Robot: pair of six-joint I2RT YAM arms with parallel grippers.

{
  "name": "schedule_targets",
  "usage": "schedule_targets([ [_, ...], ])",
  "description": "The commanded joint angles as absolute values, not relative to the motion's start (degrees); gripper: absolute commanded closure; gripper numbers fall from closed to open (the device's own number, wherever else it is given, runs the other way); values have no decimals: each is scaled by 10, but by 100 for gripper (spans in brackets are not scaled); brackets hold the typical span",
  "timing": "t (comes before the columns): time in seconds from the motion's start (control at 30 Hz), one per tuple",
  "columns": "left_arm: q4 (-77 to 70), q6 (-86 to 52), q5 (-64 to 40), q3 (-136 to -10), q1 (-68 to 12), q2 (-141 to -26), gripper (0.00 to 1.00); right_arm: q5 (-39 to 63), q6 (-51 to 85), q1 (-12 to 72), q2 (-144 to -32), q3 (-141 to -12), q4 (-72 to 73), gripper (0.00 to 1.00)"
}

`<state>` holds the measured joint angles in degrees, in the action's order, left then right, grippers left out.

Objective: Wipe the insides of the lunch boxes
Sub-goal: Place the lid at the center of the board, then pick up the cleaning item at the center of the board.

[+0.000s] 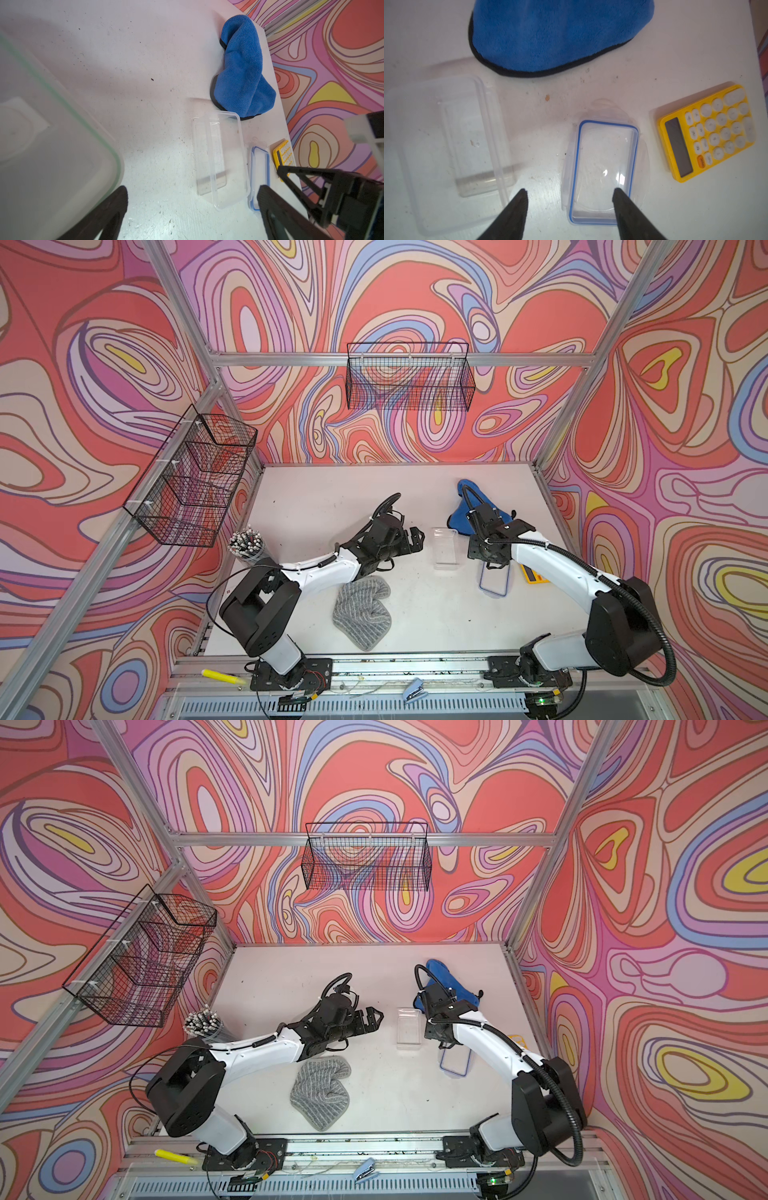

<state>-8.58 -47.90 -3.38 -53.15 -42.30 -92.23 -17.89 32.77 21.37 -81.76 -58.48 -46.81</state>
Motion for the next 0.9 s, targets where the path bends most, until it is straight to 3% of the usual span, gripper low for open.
schedule_targets([
  [0.0, -49, -450, -32, -559, -423, -937, 1, -163, 306, 165, -812, -598, -427, 27],
  [0.2, -1, -431, -31, -599, -445, -966, 3, -92, 264, 78, -886, -650, -352, 19],
  [0.43, 44, -427, -12, -638, -472, -997, 4, -51, 336, 62, -1004, -737, -322, 17],
  [0.87, 91, -400, -19, -668, -481, -1019, 9, -75, 399, 39, -1152, -845, -290, 11],
])
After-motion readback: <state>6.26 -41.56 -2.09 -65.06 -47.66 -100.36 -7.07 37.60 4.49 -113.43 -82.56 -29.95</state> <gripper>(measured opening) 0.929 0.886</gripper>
